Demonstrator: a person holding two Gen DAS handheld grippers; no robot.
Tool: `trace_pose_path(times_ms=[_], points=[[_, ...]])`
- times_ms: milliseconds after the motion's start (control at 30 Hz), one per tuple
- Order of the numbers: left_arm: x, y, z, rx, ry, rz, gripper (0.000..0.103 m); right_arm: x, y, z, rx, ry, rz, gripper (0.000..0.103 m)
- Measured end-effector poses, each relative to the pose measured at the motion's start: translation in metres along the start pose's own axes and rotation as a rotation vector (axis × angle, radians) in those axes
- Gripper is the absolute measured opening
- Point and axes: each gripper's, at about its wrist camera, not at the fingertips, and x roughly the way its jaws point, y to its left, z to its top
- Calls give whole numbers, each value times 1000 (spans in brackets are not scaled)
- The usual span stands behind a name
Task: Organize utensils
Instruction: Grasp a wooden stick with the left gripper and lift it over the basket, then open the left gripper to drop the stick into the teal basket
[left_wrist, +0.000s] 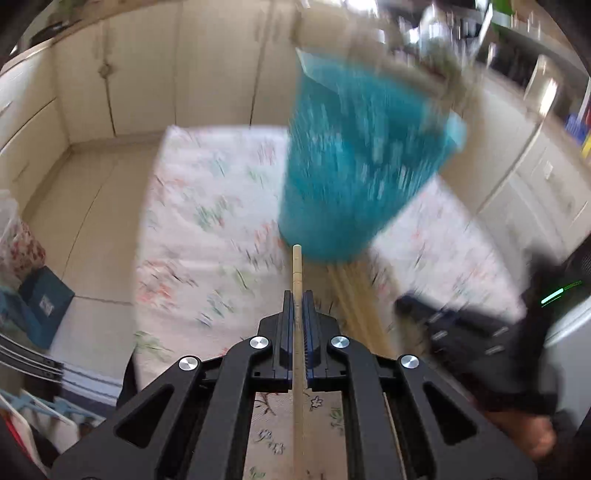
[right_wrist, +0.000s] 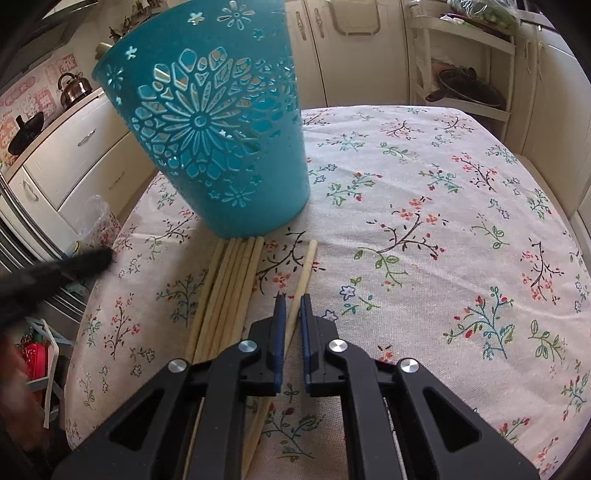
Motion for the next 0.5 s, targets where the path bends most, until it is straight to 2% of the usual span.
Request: trace_pose_path(times_ms=[100,233,367,500], points=[[-42,4,30,-16,-141,-43,5,0,2,0,-3,-6,-7,7],[-87,-12,82,6,-354,-108,5,0,1,0,8,-10,-2,7],[-90,-31,121,7,-479,-132,5,0,0,0,14,-11,3,7],[-70,-47,153,-6,-554,-124,5,1,-5,1,37,-11,24,7]])
